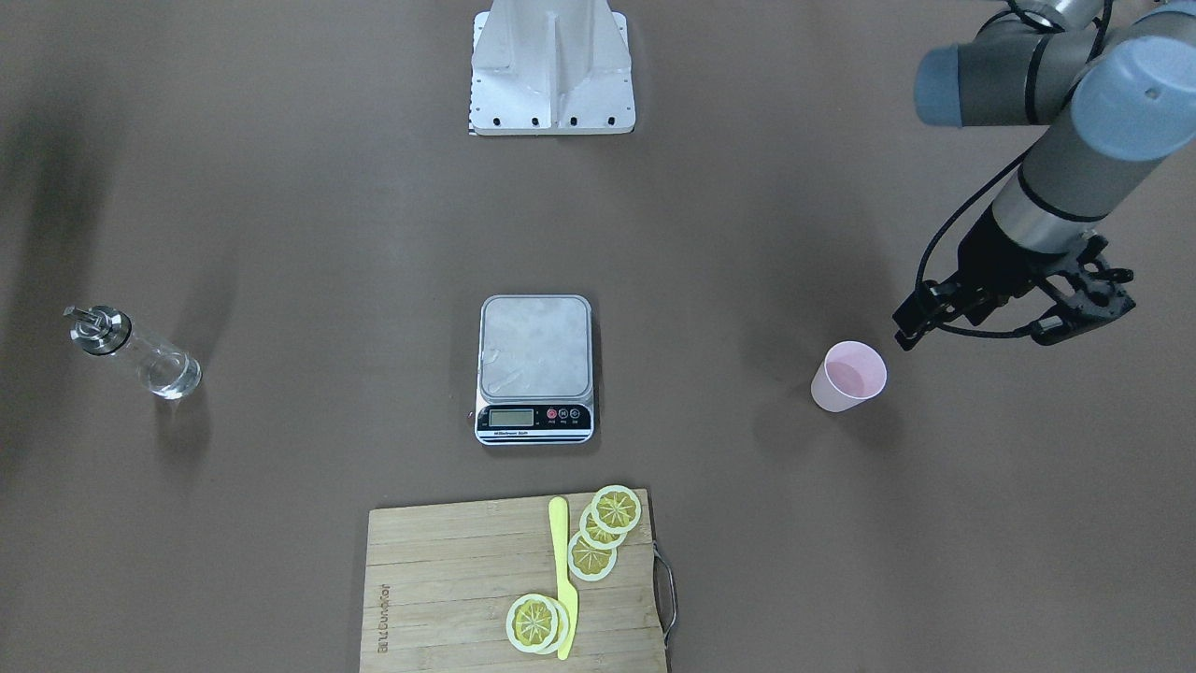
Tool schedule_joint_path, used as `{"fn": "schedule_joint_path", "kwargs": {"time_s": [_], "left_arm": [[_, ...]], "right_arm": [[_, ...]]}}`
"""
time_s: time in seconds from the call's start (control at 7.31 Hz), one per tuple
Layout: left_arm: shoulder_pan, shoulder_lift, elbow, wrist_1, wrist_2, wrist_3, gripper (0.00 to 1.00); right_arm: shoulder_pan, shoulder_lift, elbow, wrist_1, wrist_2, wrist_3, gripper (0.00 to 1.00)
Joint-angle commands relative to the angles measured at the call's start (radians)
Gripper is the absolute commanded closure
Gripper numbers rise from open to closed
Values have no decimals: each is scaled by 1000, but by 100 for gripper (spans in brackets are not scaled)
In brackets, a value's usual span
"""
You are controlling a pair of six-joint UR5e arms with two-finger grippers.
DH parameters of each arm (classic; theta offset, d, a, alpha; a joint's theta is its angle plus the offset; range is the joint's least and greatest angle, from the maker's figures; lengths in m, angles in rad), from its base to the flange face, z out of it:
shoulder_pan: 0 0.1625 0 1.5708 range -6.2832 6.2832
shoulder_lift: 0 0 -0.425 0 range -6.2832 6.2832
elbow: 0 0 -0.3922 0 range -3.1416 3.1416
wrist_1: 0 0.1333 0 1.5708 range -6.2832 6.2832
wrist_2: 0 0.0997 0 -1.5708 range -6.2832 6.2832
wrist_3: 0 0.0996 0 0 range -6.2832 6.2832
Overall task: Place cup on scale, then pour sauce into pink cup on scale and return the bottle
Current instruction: 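Reach the left gripper down to the pink cup and close on its rim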
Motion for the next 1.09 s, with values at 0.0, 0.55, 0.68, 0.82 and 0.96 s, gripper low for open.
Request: {"fn": "schedule_joint_path", "kwargs": {"time_s": [0.0, 0.55, 0.68, 0.82, 0.96], "left_arm": [[51, 5, 103, -131, 39, -36, 2], [120, 6, 112, -135, 68, -31, 8], [128, 6, 115, -143, 70, -30, 11], [129, 3, 126, -144, 70, -28, 15], [129, 5, 128, -145, 70, -28, 22]], "right_arm": [[-2, -1, -1, 1, 0, 1, 0], [-2, -1, -2, -2, -1, -1, 0], [-2, -1, -2, -1, 0, -1, 0], [-2, 2, -2, -4, 0, 1, 0], [-2, 2, -2, -4, 2, 1, 0]]}}
